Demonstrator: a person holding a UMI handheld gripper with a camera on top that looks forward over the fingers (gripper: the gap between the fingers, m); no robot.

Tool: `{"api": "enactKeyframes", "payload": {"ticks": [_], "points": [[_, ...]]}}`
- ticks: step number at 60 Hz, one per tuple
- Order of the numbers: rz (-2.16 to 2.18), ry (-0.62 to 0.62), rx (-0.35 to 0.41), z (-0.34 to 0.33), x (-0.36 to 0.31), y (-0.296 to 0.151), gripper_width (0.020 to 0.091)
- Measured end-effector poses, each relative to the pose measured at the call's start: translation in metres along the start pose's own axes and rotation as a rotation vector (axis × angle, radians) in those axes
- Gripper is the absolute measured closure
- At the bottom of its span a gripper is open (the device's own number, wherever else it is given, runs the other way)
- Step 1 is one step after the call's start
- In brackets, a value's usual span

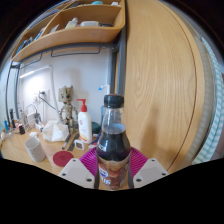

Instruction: Pour water

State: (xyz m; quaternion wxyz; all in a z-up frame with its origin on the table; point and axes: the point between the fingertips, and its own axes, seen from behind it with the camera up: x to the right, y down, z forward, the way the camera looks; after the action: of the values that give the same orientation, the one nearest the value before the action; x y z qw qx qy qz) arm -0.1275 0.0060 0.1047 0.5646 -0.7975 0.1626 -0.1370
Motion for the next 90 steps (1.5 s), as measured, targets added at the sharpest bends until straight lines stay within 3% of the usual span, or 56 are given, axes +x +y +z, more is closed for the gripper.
{"api": "enactKeyframes", "payload": {"ticks": [14,32,64,79,90], "points": [[-0.316,0.042,0.006,-0.009,-0.022,-0.019,0.0717],[-1.234,0.175,0.173,0.01,-0.098,-0.073,0.0715],[-2.158,0.298,0.375,0.043,-0.21,-0.081,0.0716],[-2.167,0.341,0.329,0.051,-0.206,-0.076,0.0717],[-1.876,0.251,0.292,0.046,-0.186,-0.073,0.0714]]}}
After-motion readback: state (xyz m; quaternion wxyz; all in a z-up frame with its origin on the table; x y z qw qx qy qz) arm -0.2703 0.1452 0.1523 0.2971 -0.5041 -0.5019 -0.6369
